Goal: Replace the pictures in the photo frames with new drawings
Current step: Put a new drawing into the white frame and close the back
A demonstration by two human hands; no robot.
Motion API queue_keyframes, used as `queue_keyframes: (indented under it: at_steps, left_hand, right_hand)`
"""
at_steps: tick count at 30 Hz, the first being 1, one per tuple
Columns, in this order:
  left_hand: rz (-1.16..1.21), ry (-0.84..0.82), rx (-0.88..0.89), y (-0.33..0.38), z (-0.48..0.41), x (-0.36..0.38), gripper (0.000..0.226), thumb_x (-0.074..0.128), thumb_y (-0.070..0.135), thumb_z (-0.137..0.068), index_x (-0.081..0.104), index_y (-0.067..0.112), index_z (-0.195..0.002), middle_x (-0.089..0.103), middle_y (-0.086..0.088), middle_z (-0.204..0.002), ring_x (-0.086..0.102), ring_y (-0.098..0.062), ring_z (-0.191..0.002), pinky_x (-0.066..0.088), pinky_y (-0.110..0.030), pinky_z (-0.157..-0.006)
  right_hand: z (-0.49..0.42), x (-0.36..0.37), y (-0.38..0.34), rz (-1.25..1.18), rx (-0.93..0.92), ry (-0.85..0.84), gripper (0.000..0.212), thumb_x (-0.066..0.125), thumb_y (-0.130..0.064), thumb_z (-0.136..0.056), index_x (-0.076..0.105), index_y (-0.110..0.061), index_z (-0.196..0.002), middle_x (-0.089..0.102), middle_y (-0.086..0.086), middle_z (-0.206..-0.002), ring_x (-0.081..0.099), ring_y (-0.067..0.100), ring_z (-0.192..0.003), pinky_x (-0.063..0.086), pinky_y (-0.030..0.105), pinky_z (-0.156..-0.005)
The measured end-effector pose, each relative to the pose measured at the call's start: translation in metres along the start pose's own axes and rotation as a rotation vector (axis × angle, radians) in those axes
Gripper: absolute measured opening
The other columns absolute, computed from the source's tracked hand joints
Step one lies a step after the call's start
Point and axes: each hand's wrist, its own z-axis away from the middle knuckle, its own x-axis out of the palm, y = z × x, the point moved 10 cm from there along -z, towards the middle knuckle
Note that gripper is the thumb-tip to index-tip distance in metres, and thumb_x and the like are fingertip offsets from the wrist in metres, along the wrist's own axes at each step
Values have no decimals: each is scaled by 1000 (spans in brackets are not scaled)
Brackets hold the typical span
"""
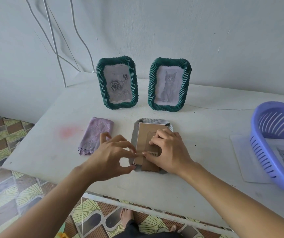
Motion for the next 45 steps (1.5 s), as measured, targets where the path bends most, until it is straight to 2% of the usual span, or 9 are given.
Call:
queue_keyframes:
  at_steps: [5,12,16,21,27,33,38,42,45]
  left_hand:
    - [3,77,48,4,5,2,23,56,54,-95,73,41,-98,63,20,-113,55,-5,-105,31,-48,-87]
    - [357,249,-278,-22,21,17,24,60,64,-85,77,48,-91,64,31,-108,56,-2,-97,29,-45,-84]
    - [371,251,-318,-26,21,19,28,59,68,-81,77,48,-89,65,32,-106,55,-1,-98,32,-45,-84]
    - [306,195,-291,-27,8,10,35,55,73,-80,76,45,-81,65,36,-97,55,1,-100,33,-46,-83]
    - [340,338,-363,-60,-38,-15,26,60,61,-85,73,40,-94,65,20,-92,57,1,-81,41,-48,-89]
    - [198,175,-369,-78,-80,9,31,64,57,-88,66,44,-116,54,13,-108,54,-10,-94,34,-44,-89]
    - [211,141,-355,-87,-86,15,34,64,62,-85,63,47,-116,53,13,-108,51,-8,-90,32,-42,-89]
    - [276,89,-344,-92,-91,19,35,67,63,-83,62,48,-115,53,13,-107,50,-8,-92,35,-43,-92]
    - [297,59,-323,-91,-97,17,35,70,61,-82,64,46,-113,53,10,-108,47,-8,-93,30,-38,-86]
  right_hand:
    - [-1,-1,1,-11,-13,18,46,58,-65,-74,68,-21,-80,50,-11,-86,51,16,-93,42,36,-83]
    - [0,-1,3,-36,-9,54,37,75,-56,-71,69,-21,-79,51,-11,-85,52,16,-91,41,34,-79]
    - [-1,-2,4,-49,-17,48,37,76,-56,-72,70,-21,-80,51,-11,-85,51,15,-91,39,32,-79]
    - [-6,-3,5,-56,-39,11,35,65,-57,-81,72,-23,-80,52,-11,-83,49,13,-90,37,32,-81]
    - [-26,-7,6,-33,-68,-45,15,71,-39,-83,70,-25,-77,52,-15,-76,55,15,-78,43,39,-80]
    - [-44,-3,15,-51,-36,-80,25,77,-44,-76,75,-25,-92,57,-11,-79,55,16,-80,44,37,-78]
    - [-46,1,18,-60,1,-106,35,79,-44,-77,73,-24,-106,61,-9,-108,53,16,-105,38,40,-94]
    - [-46,2,19,-39,-1,-135,40,76,-45,-80,72,-22,-112,60,-9,-115,52,16,-109,37,39,-98]
    - [-47,3,19,-30,3,-159,38,75,-44,-82,74,-20,-111,60,-8,-117,53,16,-110,38,38,-100]
